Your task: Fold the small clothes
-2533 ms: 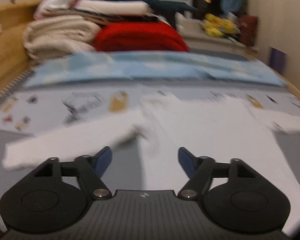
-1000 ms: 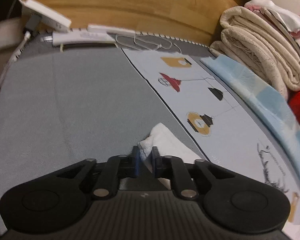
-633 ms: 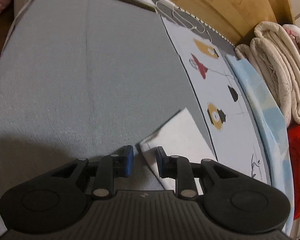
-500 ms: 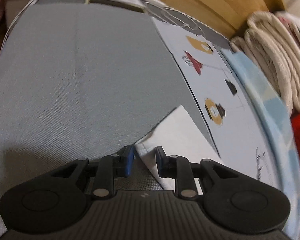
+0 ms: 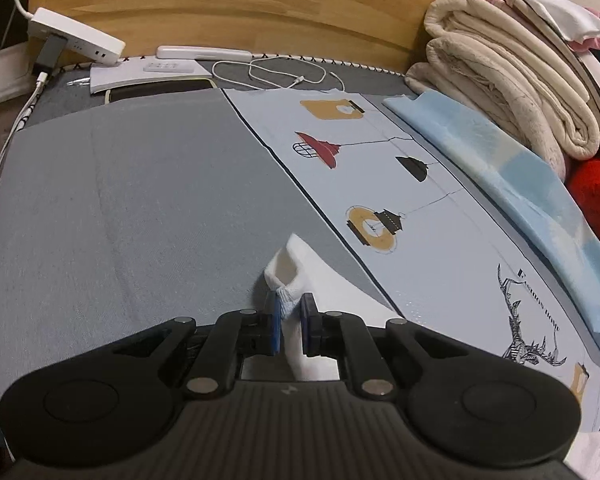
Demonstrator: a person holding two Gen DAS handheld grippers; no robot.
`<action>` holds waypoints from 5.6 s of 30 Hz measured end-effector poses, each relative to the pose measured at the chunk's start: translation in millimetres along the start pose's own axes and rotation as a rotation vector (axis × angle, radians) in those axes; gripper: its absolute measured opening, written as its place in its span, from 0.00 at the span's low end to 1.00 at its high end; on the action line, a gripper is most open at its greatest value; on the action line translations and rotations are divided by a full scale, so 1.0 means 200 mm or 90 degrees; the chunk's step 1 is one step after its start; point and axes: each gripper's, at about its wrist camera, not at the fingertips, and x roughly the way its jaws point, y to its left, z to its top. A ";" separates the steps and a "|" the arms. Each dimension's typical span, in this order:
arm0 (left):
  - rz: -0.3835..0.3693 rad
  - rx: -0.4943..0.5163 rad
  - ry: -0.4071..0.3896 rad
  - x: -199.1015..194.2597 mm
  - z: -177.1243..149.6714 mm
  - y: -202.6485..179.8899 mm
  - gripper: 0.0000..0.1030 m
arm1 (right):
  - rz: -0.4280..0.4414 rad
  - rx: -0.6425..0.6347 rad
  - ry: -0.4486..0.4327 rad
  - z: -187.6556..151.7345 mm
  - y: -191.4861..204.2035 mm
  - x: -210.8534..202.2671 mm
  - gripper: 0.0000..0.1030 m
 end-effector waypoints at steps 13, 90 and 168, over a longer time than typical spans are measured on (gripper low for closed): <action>-0.187 0.178 0.010 -0.52 -0.32 -0.98 0.09 | 0.113 -0.050 0.106 0.19 0.34 0.63 0.17; -0.170 0.359 0.380 -0.27 -1.27 -1.64 0.30 | 0.018 0.264 0.209 0.19 -0.34 1.23 0.31; -0.276 0.301 0.353 -0.26 -1.01 -1.76 0.23 | 0.044 0.130 0.160 0.34 0.17 0.99 0.53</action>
